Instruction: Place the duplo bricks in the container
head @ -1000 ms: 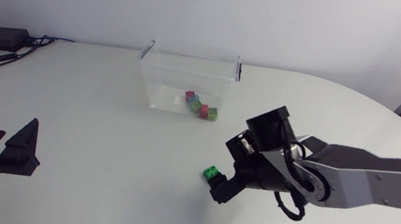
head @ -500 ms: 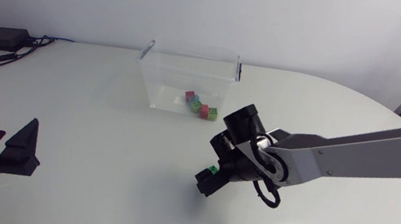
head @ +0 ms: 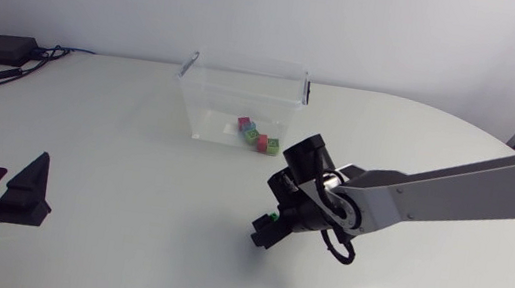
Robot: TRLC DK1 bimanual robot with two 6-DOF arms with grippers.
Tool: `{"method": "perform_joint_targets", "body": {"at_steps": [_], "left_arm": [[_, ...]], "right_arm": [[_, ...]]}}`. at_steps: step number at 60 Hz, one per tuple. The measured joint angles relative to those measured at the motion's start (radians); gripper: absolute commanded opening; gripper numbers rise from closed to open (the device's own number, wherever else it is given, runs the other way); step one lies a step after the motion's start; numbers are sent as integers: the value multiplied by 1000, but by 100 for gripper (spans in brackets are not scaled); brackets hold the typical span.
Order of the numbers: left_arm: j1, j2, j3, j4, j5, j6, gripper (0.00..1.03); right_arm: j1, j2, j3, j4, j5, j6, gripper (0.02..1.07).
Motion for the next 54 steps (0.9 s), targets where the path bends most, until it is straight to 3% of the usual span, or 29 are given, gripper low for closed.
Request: {"method": "perform_joint_targets", "body": {"at_steps": [6,17,38,54], "left_arm": [[0,0,0,0,0,0,100],[0,0,0,0,0,0,100],[0,0,0,0,0,0,100],[0,0,0,0,0,0,100]], "right_arm": [[-17,0,5,0,-4,8,48],[-39,0,5,0,-27,8,42],[-39,0,5,-2,-72,9,34],[-40,-9,5,-6,-71,8,34]]}}
